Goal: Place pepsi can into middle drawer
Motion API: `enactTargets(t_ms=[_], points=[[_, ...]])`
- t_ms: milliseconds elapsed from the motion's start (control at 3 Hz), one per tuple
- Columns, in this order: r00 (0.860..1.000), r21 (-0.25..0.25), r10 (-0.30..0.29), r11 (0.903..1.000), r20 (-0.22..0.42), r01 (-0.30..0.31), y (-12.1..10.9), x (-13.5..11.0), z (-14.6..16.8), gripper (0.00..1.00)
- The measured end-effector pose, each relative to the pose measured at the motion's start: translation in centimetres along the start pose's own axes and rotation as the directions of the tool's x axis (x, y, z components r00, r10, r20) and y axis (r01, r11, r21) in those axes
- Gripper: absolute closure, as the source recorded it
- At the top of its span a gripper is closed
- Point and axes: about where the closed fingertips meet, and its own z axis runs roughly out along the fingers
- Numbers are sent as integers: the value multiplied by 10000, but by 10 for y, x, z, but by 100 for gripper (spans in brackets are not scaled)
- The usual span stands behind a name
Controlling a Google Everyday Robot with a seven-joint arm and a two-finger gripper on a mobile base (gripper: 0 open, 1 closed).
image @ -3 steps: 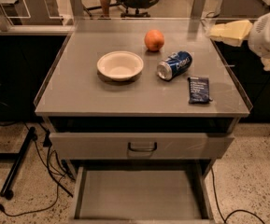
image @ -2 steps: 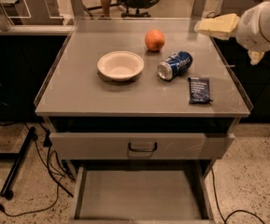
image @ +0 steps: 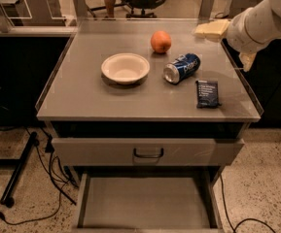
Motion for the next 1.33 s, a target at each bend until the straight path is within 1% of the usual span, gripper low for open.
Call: enactTargets(t_ms=[333, 1000, 1333], points=[[10000, -9, -5, 10000, -9, 5, 1, 0, 1, 0], [9982, -72, 464, 9989, -372, -467, -13, 2, 17, 0], [9930, -209, 774, 9966, -894, -796, -11, 1, 36, 0]])
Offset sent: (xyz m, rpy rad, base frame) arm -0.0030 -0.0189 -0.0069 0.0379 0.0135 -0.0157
